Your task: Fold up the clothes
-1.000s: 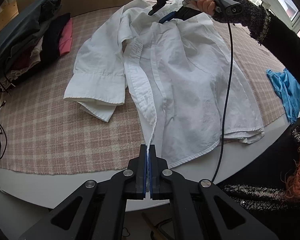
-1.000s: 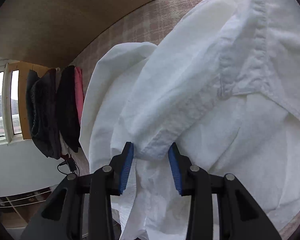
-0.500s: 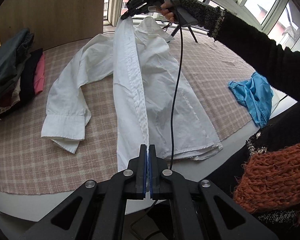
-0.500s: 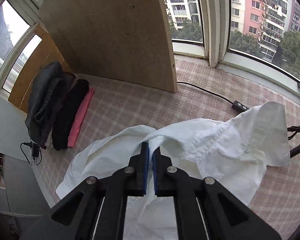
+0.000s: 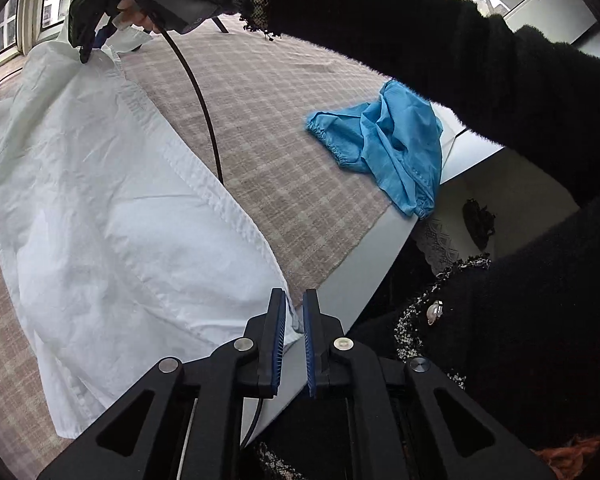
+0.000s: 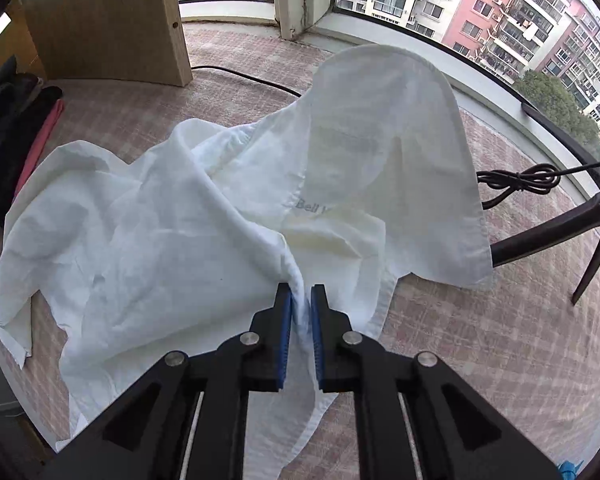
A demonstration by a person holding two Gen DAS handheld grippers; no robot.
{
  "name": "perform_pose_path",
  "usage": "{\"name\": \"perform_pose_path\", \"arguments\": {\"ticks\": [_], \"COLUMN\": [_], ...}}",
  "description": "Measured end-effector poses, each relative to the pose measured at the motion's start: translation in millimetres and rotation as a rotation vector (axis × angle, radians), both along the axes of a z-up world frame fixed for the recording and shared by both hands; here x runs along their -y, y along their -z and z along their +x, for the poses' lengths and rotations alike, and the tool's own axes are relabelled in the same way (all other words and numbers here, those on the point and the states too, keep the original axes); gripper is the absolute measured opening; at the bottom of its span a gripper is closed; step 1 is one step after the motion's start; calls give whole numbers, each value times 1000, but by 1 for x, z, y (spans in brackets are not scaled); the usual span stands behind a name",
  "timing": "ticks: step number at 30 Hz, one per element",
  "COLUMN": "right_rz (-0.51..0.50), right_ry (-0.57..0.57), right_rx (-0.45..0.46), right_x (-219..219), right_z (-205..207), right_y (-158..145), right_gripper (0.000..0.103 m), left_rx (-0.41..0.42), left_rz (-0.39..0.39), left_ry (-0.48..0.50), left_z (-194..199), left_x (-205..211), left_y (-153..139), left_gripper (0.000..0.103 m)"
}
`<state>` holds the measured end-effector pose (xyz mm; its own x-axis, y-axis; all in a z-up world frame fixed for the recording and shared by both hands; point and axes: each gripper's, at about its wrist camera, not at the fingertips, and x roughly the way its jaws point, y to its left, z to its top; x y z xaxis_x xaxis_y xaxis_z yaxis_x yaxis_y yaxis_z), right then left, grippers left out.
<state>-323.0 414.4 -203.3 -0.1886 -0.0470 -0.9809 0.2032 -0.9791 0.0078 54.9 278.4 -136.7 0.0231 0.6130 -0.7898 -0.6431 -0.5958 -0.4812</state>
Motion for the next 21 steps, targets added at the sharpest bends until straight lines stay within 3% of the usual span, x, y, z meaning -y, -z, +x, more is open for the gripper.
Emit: {"name": "perform_pose_path", "arguments": {"ticks": [3,8,11,12,16,21], "right_rz": [-27,-134,-270,-297,-241,-356], "right_ry": [1,-4,-39,-54,-128,-117], "right_rx": [-10,-80,-63,-54,-61,-20], "right_x": [-15,-38,-30,-25,13,74], "right_z": [18,88,158,181,267,340], "right_y": [-6,-44,-54,-56,-72,-69], "right_gripper": [32,36,39,39,39,43], "left_rx": [-28,-60,-17,-5,22,6], "left_rz": [-64,-280,-324,-306,-293,-260], "left_ry": [-82,-308,-387,-382,-280,-141], "left_z": [9,5,-12,-17,-34,-36], "left_x": [40,134,170,173,165,166], "left_y": [-10,-3,20,26,53,62], "left_gripper": [27,27,27,27,27,27]}}
